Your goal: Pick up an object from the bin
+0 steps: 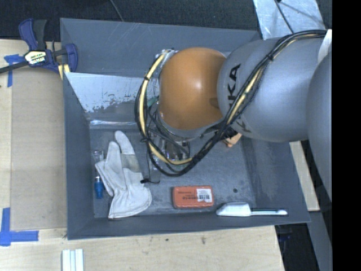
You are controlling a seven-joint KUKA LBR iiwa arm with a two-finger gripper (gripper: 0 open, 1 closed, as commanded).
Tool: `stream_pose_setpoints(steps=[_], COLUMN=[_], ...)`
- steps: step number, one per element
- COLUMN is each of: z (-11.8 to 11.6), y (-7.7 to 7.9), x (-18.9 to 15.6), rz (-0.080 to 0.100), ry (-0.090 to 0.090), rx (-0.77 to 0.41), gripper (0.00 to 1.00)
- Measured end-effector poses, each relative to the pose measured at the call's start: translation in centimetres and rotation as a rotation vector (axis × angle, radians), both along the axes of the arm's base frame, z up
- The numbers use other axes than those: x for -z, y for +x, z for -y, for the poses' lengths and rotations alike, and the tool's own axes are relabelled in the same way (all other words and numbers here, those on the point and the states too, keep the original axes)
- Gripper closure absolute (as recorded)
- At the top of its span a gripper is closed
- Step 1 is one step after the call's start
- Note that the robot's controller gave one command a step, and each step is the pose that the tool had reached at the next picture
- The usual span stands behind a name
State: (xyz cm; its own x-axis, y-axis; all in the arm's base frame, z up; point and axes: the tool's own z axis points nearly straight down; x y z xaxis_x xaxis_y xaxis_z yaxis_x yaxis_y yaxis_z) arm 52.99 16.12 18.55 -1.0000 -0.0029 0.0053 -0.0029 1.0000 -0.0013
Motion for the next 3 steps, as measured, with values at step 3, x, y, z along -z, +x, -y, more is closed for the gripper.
stream_pose_setpoints(steps=[3], z=[-2.0], y=[5.4], x=[4.8], rz=[0.007], ry=[0.003], rx=[-0.23], gripper=[0.0])
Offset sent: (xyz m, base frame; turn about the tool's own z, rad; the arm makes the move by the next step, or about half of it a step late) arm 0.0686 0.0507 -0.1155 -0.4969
